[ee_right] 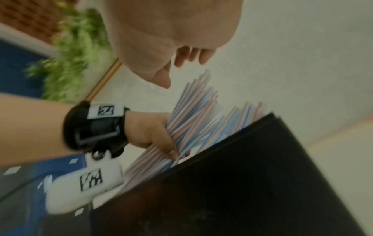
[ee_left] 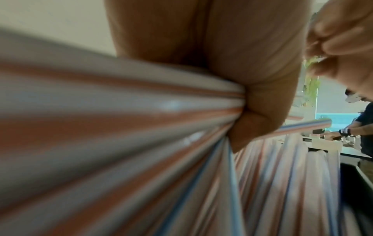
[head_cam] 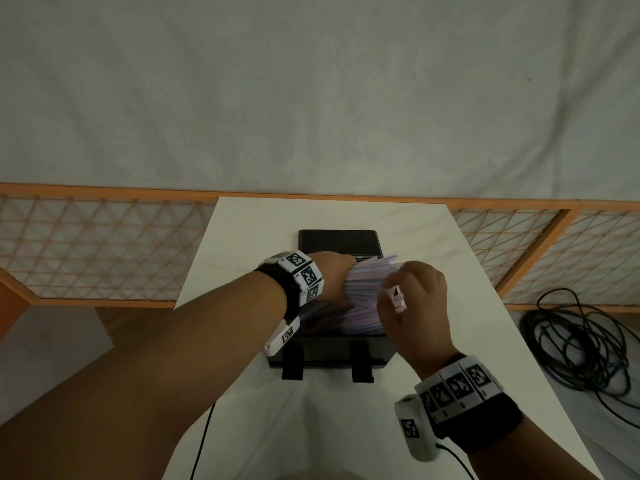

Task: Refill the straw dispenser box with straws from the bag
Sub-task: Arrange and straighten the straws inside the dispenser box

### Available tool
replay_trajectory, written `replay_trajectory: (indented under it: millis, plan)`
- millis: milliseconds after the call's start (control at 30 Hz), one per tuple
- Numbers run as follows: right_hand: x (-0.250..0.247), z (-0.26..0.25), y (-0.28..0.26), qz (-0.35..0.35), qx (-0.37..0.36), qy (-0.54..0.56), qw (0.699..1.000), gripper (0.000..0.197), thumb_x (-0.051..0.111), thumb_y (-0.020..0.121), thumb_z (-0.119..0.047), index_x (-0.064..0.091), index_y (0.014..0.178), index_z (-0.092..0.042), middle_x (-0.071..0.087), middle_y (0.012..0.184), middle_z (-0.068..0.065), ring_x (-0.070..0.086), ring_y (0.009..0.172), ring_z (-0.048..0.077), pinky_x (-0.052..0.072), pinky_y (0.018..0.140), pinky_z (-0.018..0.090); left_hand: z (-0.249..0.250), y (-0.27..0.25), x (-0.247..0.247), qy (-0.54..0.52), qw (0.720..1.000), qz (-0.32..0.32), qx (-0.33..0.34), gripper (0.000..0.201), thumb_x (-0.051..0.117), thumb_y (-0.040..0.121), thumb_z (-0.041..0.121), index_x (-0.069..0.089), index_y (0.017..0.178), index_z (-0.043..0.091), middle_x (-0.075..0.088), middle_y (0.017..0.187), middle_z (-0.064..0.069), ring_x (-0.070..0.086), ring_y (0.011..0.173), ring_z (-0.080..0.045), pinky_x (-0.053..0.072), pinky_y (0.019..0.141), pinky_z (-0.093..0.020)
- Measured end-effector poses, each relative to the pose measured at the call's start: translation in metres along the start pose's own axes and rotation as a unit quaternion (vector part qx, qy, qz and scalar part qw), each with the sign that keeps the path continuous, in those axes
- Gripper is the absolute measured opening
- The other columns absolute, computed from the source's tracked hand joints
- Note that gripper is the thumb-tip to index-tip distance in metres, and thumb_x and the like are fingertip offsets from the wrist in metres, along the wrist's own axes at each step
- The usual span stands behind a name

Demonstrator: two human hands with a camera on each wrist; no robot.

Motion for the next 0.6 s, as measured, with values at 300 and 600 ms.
replay_trajectory:
  millis: [300, 600]
  plan:
    - [0.069, -0.022, -0.035, -0.458, -0.046, -0.117, 0.88, 0.025, 0.051, 0.082, -0.013, 0.065, 0.1, -0.006, 0.065, 0.107, 0.011, 0.058, 0.102, 0.029, 0.048, 0.088, 0.035, -0.007, -0.003, -0.007, -0.029, 0.999, -0.003, -0.022, 0.041, 0.07, 0.069, 0.018, 0.05, 0.104, 0.013, 0.054, 0.087, -0.002, 0.054, 0.077, -0.02, 0.041, 0.064, -0.029]
    - [0.093, -0.028, -0.03, -0.506, -0.09, -0.177, 0.839, 0.026, 0.057, 0.08, -0.016, 0.063, 0.103, -0.004, 0.064, 0.101, 0.013, 0.06, 0.092, 0.029, 0.045, 0.076, 0.03, -0.004, 0.002, 0.01, 0.025, 0.999, -0.012, -0.037, 0.046, 0.07, 0.069, 0.024, 0.049, 0.109, 0.016, 0.063, 0.099, -0.007, 0.061, 0.087, -0.025, 0.054, 0.08, -0.038]
Point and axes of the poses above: each hand's wrist, its own y-axis towards the middle knuckle, its own x-axis out of the palm, z = x × y, the point moved 7 cm from there along y, towards the middle knuckle
